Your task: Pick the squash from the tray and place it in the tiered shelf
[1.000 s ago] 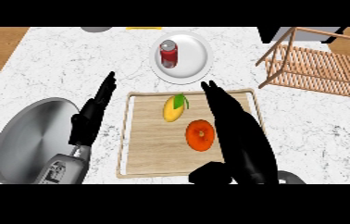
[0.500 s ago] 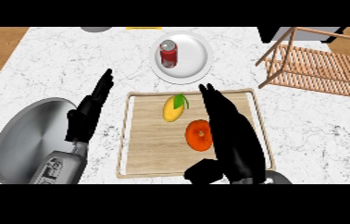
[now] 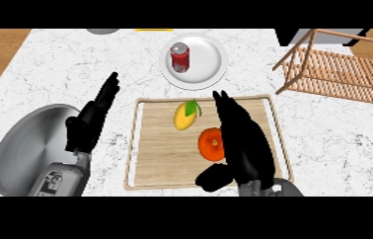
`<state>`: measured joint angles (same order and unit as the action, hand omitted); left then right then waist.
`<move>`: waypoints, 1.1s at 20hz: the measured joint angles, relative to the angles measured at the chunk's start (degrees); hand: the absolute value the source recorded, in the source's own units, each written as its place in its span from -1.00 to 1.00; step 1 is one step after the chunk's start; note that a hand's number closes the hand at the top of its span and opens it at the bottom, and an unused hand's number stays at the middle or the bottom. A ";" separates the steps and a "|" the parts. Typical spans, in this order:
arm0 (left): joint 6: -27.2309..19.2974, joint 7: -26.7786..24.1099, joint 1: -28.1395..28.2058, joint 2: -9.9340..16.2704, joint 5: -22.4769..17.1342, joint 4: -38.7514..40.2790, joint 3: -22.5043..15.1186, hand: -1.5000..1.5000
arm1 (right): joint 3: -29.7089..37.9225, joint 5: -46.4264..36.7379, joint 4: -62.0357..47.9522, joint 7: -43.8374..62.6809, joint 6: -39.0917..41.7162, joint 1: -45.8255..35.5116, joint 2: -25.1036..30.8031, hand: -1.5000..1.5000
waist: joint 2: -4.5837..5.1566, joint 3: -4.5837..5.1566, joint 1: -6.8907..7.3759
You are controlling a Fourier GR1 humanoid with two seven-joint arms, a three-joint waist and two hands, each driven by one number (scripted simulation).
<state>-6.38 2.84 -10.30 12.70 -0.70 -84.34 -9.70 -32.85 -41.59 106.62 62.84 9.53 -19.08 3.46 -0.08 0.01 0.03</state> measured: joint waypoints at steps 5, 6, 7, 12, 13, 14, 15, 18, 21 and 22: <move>-0.15 -1.14 0.68 -1.38 1.15 1.02 -0.11 0.00 | 0.27 -1.64 -1.83 -0.63 1.38 0.57 -1.38 -1.00 | 0.01 0.01 -0.02; -0.11 -1.21 0.93 -1.45 1.40 0.70 -0.14 0.00 | 0.01 -1.98 -2.10 -0.31 1.38 0.26 -1.68 -1.00 | 0.02 0.00 0.02; 0.69 -1.00 0.00 -0.96 0.83 1.27 0.79 0.00 | -0.76 -2.28 -2.57 0.01 1.18 -0.04 -1.93 -1.00 | 0.03 0.01 0.01; 1.87 -1.69 -0.16 -1.07 0.94 2.11 2.04 0.00 | 0.22 -3.77 -4.82 -1.80 1.23 1.47 -2.30 -1.00 | 0.04 0.00 0.00; 1.54 -1.76 -0.71 -1.57 1.48 2.75 2.00 0.00 | 0.07 -3.96 -5.07 -1.71 1.18 1.50 -2.43 -1.00 | 0.05 0.00 -0.03; 1.32 -1.72 -1.17 -2.12 1.92 3.23 1.88 0.00 | 0.45 -4.11 -5.81 -1.96 1.20 1.19 -2.56 -1.00 | 0.06 0.00 -0.03; 1.14 -1.51 -1.64 -2.48 2.24 3.64 1.94 0.00 | 1.02 -4.03 -7.08 -2.28 1.07 0.65 -2.67 -1.00 | 0.07 0.00 -0.01; 1.23 -0.36 0.30 -2.76 2.74 0.59 1.64 0.00 | 1.52 -4.74 -7.97 -3.01 1.28 1.49 -2.89 -1.00 | 0.03 0.00 0.08; 1.45 -0.97 0.30 -3.52 3.34 1.15 1.92 0.00 | 0.95 -5.17 -8.77 -3.18 0.88 2.27 -3.00 -1.00 | 0.04 -0.01 0.05; 0.83 -1.06 0.25 -4.25 4.11 1.48 1.53 0.00 | 0.74 -5.80 -8.95 -3.55 0.62 3.27 -3.06 -1.00 | 0.04 0.00 0.01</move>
<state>-5.54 1.78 -10.05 8.45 3.41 -82.86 -8.17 -32.11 -47.39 97.68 59.29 10.15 -15.81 0.40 -0.04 0.01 0.05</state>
